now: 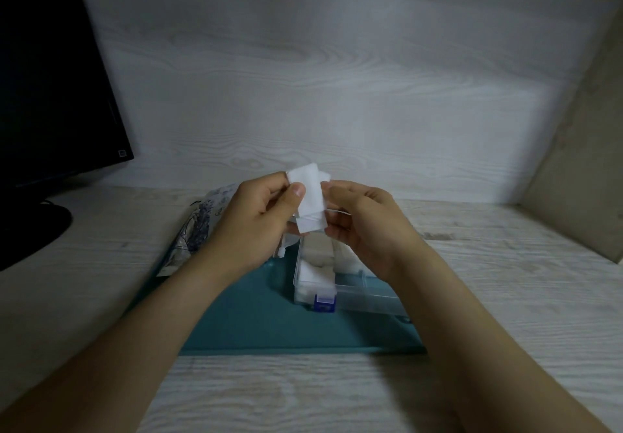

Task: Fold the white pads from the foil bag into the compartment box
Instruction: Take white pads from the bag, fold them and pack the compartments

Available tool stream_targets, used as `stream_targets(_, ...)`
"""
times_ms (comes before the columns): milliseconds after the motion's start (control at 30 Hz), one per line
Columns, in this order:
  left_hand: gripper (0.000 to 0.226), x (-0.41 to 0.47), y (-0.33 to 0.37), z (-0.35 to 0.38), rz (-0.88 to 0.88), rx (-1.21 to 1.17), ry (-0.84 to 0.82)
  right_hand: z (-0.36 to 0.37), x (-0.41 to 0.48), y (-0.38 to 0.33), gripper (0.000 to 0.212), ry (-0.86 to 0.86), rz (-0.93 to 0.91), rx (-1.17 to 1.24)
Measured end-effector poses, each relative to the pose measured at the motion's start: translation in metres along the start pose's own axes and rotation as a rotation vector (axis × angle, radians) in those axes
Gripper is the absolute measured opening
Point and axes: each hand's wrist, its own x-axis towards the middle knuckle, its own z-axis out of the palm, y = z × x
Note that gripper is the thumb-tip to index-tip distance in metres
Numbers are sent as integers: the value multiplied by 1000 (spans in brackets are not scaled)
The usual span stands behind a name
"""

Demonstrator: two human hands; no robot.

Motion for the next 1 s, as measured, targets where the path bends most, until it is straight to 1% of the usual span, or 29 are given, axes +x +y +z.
stream_targets(67,26,0,1,1,1,0,4,-2,2,2,22,26,-37,-23)
stream_targets(167,24,0,3,3,-22,-55,59,-2,4,2,27,103,-117,-43)
stream_targets(300,24,3,6,0,-73,-126,185,-4,7,-1,17,277,-166,-19)
stream_targets(367,24,3,6,-2,-97,-134,221,-6,9,-2,19,309,-172,16)
stream_targets(433,26,3,3,-3,-117,-104,201,-7,9,-1,22,265,-184,22)
stream_targets(500,31,3,0,-3,-123,-77,128,-6,7,-1,23,182,-196,47)
stream_targets(567,34,3,-1,-1,-111,-52,44,-5,6,-1,22,138,-225,32)
stream_targets(700,27,-1,4,1,-105,-54,-24,-5,5,-2,13,145,-293,-81)
stream_targets(767,28,-2,7,1,-114,-55,-42,-5,3,-2,7,144,-320,-123)
stream_targets(867,35,-3,10,1,-144,-89,-70,-4,3,-2,9,156,-345,-175)
stream_targets(1000,34,-4,14,3,-180,-156,-91,-5,5,-1,12,174,-368,-217)
